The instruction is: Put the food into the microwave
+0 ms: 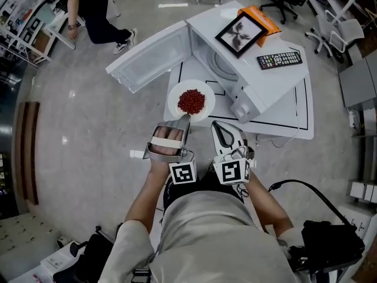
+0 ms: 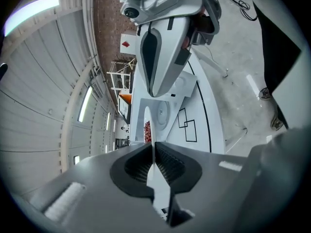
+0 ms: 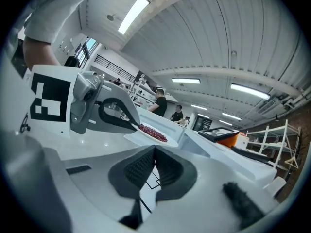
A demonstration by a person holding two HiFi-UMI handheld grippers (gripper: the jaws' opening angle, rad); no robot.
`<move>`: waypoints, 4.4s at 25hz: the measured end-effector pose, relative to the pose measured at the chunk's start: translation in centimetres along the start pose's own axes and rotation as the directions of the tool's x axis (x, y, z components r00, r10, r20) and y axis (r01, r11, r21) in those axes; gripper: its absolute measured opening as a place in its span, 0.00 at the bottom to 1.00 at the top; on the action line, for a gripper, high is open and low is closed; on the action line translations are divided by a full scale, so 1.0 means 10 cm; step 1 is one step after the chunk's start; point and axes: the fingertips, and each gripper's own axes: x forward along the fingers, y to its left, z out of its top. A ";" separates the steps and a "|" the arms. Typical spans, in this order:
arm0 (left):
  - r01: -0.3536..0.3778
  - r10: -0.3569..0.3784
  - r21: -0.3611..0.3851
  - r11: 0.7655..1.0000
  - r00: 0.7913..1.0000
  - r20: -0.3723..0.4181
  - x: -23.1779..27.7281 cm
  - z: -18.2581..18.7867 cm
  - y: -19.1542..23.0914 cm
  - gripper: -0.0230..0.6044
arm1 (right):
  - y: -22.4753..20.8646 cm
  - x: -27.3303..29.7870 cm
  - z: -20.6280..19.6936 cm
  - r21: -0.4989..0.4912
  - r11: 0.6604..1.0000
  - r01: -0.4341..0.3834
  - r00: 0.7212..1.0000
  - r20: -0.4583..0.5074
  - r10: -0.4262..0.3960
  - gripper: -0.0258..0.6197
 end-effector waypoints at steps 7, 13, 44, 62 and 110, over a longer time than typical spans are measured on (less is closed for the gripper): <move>0.003 -0.004 0.020 1.000 1.000 0.029 0.21 -0.09 -0.02 0.08 | 0.11 0.36 -0.15 -0.522 0.853 0.016 0.981 -0.158 -0.115 0.24; 0.006 -0.012 0.043 0.999 0.990 0.138 0.45 -0.25 -0.05 0.08 | 0.08 0.80 -0.12 -0.766 0.641 0.056 0.933 -0.188 -0.306 0.24; 0.338 -0.173 -0.393 0.855 0.901 0.399 1.36 -1.35 -0.32 0.05 | -0.05 1.80 -0.42 -0.707 0.707 0.014 0.665 -0.521 -0.534 0.09; 0.613 -0.286 -0.655 0.443 0.789 0.545 1.68 -1.21 -0.67 0.05 | -0.57 1.93 -0.78 -0.660 0.745 0.097 0.581 -0.570 -0.581 0.09; 0.690 -0.369 -0.690 0.217 0.712 0.597 1.89 -0.94 -1.03 0.05 | -1.35 2.44 -1.94 -0.553 0.833 0.023 0.416 -0.752 -0.511 0.07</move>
